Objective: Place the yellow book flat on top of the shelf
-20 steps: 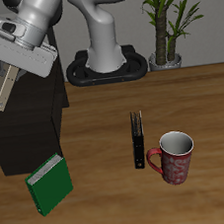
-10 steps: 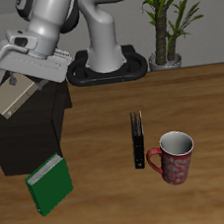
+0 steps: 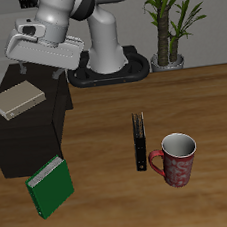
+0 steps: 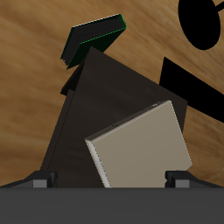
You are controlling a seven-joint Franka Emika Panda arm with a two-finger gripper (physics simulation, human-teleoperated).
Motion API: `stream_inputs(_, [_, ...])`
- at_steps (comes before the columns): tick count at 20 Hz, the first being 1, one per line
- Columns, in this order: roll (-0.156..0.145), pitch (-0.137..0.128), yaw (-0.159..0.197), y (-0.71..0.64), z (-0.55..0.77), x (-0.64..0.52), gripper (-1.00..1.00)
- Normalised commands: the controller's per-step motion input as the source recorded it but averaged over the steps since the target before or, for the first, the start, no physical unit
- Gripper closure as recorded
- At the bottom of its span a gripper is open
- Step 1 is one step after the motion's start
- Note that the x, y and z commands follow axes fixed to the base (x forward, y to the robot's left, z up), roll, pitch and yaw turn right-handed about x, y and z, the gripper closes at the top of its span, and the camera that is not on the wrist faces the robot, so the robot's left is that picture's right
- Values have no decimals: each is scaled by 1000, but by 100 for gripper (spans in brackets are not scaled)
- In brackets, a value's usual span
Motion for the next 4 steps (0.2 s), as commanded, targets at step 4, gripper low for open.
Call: stream_inputs(4, [191, -1, -50, 609, 135, -338, -100])
